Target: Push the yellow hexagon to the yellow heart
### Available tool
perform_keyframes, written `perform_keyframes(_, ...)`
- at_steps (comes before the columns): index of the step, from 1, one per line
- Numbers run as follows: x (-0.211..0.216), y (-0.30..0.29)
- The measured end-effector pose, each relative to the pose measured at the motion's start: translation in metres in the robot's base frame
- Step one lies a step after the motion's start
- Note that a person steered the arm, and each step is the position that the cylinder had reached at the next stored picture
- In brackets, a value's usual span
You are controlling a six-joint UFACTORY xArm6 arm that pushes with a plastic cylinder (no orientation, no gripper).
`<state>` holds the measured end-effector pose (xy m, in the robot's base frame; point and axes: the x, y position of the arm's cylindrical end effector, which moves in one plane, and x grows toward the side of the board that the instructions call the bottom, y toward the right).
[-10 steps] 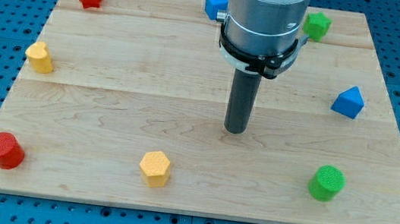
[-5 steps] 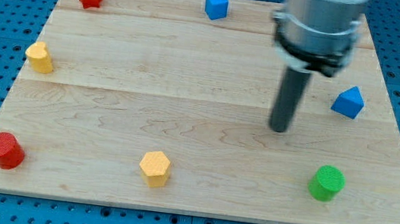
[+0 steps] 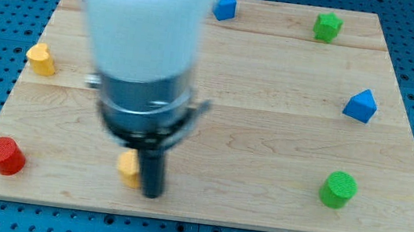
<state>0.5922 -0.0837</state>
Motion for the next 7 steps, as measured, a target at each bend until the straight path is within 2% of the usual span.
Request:
perform_keyframes(2,-0.067,-0.047)
perform_keyframes(3,-0.035,-0.036)
perform_keyframes(4,-0.021,-0.078)
perform_keyframes(5,-0.052,-0.124)
perform_keyframes(6,-0.100,-0.124)
perform_keyframes(7,-0.097,-0.134)
